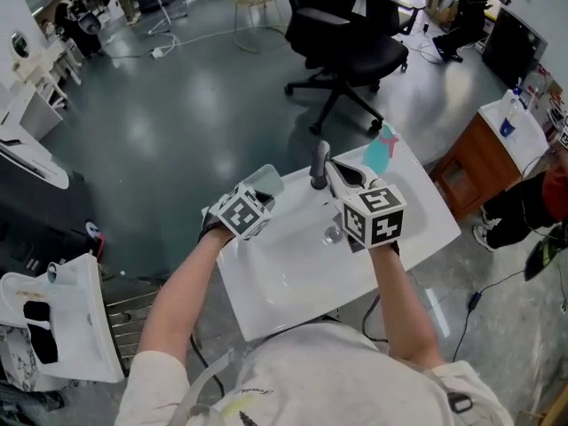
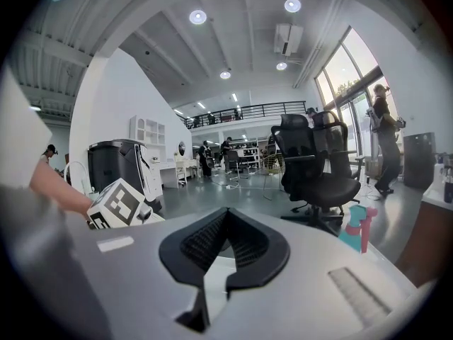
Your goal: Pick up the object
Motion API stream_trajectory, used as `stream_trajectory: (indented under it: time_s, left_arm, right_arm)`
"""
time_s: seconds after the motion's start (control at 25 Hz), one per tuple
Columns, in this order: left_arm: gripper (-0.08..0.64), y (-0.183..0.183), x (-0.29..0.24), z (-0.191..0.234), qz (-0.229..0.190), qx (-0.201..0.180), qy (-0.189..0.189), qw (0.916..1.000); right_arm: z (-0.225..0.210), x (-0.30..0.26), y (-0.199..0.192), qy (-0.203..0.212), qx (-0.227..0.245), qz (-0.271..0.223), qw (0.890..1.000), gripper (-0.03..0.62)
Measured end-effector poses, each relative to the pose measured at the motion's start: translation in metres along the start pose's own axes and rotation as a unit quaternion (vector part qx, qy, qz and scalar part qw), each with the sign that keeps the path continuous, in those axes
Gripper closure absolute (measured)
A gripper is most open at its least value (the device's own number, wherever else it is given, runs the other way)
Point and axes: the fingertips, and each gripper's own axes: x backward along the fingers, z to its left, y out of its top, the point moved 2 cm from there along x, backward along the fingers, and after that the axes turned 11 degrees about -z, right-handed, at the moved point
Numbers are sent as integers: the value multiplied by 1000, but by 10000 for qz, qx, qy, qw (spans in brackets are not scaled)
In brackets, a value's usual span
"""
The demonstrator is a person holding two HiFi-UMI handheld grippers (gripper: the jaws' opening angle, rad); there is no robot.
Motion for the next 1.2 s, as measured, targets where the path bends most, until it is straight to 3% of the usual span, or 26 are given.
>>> stream_trajectory:
  time_s: [0.44,0.72,1.04,1.2]
  left_arm:
    - [549,43,43,24,-745,109,664,9949]
    - [549,62,75,37,-1170,286,1178,9857]
    - [549,76,122,45,-1812,573,1840,9644]
    - [550,79,145,51,-2105,699,2238,9491]
  right_arm:
    - [9,-10,9,277,61,-86,9996,589]
    - [16,-14,18,432,133,-153,9989,589]
    - [29,-20,29,597,214,-269,9976,589]
    - [34,-22,33,662,273,-306,9970,589]
